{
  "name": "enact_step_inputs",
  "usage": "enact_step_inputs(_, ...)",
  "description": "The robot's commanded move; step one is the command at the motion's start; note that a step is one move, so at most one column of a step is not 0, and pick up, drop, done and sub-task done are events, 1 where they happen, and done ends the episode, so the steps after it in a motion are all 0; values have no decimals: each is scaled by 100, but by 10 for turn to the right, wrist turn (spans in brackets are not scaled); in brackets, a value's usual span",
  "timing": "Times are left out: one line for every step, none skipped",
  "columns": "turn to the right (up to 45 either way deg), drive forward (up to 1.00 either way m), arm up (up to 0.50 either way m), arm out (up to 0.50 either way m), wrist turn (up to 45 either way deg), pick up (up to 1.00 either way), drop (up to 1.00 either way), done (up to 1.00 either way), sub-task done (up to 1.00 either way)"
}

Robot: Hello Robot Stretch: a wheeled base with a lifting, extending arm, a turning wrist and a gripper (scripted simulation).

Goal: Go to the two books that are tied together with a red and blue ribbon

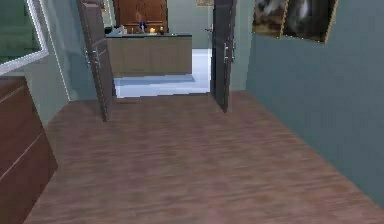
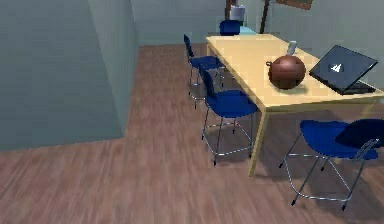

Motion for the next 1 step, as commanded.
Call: enact_step_inputs(-30,0,0,0,0,0,0,0,0)
